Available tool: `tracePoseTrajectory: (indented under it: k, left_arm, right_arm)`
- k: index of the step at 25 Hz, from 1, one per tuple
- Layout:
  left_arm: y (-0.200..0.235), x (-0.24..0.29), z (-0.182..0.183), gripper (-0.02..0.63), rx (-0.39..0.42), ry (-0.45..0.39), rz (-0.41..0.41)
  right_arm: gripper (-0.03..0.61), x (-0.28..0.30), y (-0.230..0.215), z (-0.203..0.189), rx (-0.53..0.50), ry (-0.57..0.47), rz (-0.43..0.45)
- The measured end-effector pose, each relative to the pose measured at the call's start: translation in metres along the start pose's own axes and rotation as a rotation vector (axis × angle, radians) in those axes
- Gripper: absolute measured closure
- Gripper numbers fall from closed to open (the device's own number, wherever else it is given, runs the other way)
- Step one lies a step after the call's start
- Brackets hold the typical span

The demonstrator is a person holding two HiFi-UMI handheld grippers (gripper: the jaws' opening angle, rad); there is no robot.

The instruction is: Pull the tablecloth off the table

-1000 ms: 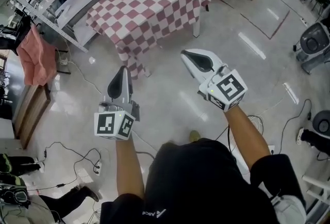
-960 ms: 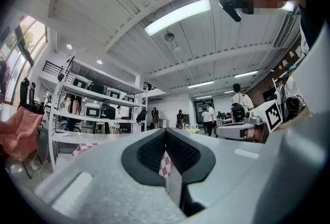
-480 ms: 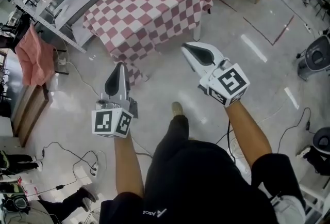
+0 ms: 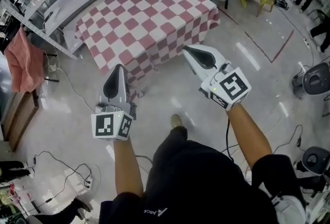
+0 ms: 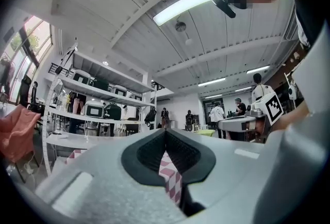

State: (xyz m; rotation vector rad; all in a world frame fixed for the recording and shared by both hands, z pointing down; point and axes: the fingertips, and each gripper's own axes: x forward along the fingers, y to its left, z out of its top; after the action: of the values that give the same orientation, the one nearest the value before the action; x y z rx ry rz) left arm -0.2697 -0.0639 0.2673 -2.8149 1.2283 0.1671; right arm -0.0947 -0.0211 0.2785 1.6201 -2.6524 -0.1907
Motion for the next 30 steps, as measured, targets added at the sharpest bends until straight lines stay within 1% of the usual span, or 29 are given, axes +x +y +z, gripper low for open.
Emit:
tracePoseTrajectory:
  k: [6, 12, 18, 21, 24, 30]
  left_arm:
    - [0.057, 0.079, -0.021, 0.603, 0.001, 0.010, 0.030]
    - [0.094, 0.139, -0.044, 0.603, -0.006, 0.042, 0.052]
    - [0.132, 0.190, -0.073, 0.603, -0.031, 0.089, 0.127]
    - [0.147, 0.220, -0.090, 0.603, -0.031, 0.129, 0.190]
    - [0.164, 0.253, -0.109, 0.603, -0.047, 0.174, 0.271]
    - [0.195, 0.312, -0.142, 0.600, -0.109, 0.277, 0.471]
  right_arm:
    - [0.577, 0.078, -0.062, -0.019, -0.016, 0.012, 0.003]
    - [0.577, 0.138, -0.113, -0.035, -0.014, 0.043, 0.018]
    - [0.577, 0.197, -0.157, -0.067, 0.021, 0.086, 0.059]
    - [0.577, 0.229, -0.189, -0.084, 0.028, 0.099, 0.092]
    - [0.577, 0.263, -0.232, -0.104, 0.048, 0.115, 0.117]
    - [0.577, 0.321, -0.313, -0.149, 0.101, 0.194, 0.165]
